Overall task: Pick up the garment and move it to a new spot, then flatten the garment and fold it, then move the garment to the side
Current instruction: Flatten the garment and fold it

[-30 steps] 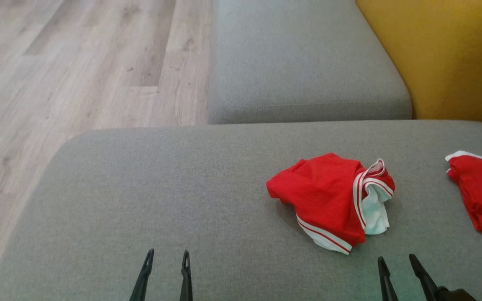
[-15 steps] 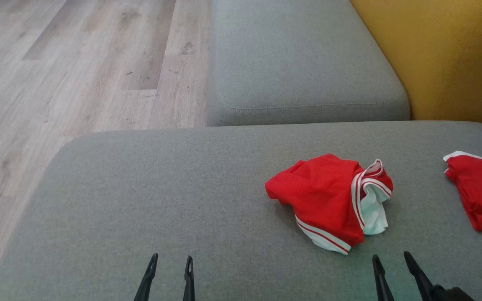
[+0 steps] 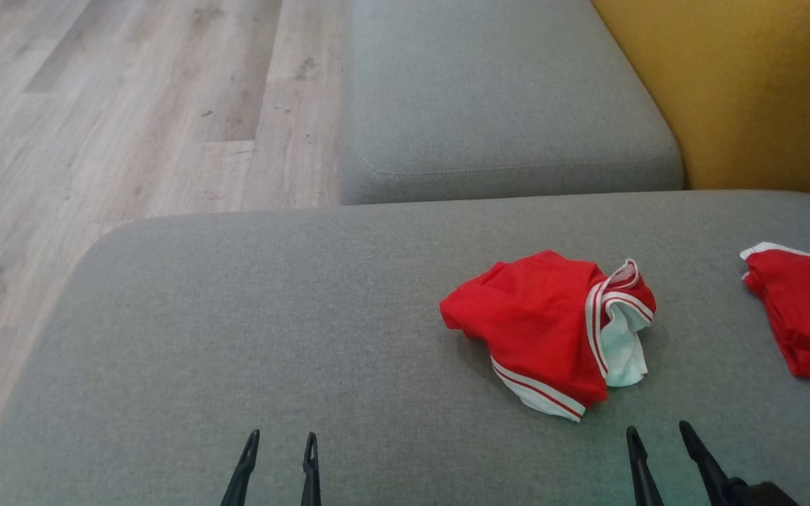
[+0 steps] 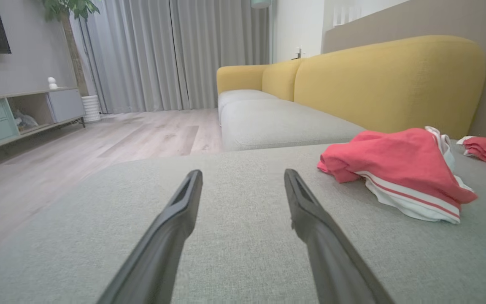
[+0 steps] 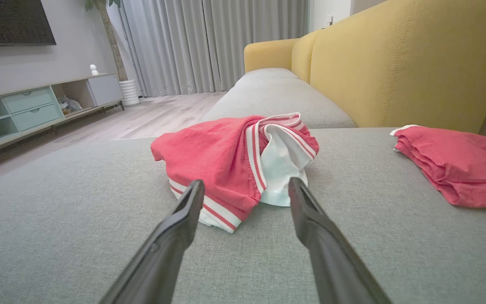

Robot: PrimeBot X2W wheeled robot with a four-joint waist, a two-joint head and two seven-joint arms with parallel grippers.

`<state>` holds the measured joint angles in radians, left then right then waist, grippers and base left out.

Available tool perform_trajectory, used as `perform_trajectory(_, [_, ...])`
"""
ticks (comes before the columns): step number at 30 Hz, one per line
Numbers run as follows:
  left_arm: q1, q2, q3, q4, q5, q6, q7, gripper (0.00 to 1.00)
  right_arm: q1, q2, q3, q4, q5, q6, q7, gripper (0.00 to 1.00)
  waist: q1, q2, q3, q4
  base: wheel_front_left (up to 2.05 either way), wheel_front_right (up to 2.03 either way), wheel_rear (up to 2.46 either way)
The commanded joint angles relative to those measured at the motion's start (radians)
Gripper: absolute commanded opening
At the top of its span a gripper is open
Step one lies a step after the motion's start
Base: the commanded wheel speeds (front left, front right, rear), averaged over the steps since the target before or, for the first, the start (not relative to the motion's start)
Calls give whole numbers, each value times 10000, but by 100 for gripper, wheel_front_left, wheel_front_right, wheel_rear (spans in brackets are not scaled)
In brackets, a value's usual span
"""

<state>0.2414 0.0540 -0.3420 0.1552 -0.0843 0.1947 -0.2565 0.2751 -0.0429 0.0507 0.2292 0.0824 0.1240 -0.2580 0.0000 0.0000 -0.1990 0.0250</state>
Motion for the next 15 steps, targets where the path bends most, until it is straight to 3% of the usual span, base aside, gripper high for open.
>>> perform_trajectory(1, [-330,-37,230,179,-103,-203,-53,100,-633,-76,153,-295,-4,67,-38,100,0,0,106,-109,0,0,0])
perform_trajectory(5, [-1070,-37,-393,723,-183,-759,-53,100,-752,-76,244,-336,6,67,-38,100,0,0,431,-467,0,0,0])
perform_trajectory(9, [-2368,-37,-1672,1605,-616,-1403,-53,100,-949,-75,424,-400,-61,67,-38,100,0,0,975,-1078,0,0,0])
perform_trajectory(15, [-4300,-37,-3385,2760,-1263,-1827,-53,100,-1357,-224,1020,-474,-61,67,-38,100,0,0,1776,-2182,0,0,0])
